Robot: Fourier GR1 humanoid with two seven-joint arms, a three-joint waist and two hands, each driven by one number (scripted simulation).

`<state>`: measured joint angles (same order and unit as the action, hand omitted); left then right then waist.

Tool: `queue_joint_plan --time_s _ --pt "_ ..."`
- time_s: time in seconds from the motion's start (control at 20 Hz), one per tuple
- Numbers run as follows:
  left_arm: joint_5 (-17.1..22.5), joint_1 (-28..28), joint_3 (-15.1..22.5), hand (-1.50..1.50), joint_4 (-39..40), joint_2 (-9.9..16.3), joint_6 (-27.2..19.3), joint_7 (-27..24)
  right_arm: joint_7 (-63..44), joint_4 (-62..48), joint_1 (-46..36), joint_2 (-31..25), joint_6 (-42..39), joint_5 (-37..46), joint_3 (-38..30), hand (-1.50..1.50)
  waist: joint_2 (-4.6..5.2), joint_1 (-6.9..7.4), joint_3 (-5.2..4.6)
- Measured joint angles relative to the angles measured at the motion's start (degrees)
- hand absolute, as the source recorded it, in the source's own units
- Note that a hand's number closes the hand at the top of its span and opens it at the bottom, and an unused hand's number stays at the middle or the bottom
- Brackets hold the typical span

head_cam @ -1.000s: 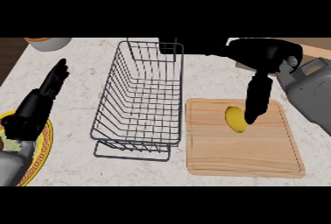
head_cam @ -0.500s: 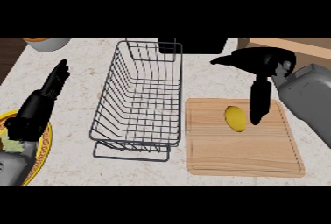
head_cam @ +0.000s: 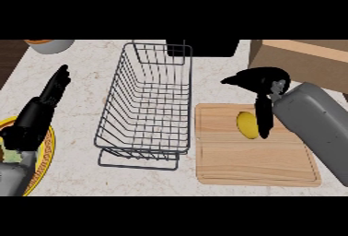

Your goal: Pick the lemon from the cutting board and place it in the basket

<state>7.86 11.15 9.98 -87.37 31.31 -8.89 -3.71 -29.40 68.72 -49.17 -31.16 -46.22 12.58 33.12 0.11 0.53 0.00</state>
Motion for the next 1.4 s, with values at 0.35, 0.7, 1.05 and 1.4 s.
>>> queue_joint_plan --time_s 0.35,0.7,1.05,1.4 --pt "-2.0 1.7 -2.0 0.00 2.4 -2.3 2.0 0.3 5.8 -1.7 4.9 1.3 1.8 8.9 -0.7 -1.50 -0.03 -0.30 0.01" --pt "-4.8 1.1 -3.2 0.00 0.2 -4.7 3.1 2.2 13.0 -6.4 6.4 3.5 5.0 17.3 -3.2 -1.50 -0.04 -0.13 0.01" --pt "-6.8 0.8 -5.5 0.00 -0.8 -6.5 4.9 3.2 16.9 -8.9 8.1 6.7 7.6 24.2 -5.7 -1.50 -0.07 -0.21 0.00" --pt "-7.4 -0.9 -8.5 0.00 -2.2 -7.0 7.9 2.9 18.0 -5.5 13.9 7.9 7.9 28.1 -8.1 -1.50 -0.13 -0.38 0.00"
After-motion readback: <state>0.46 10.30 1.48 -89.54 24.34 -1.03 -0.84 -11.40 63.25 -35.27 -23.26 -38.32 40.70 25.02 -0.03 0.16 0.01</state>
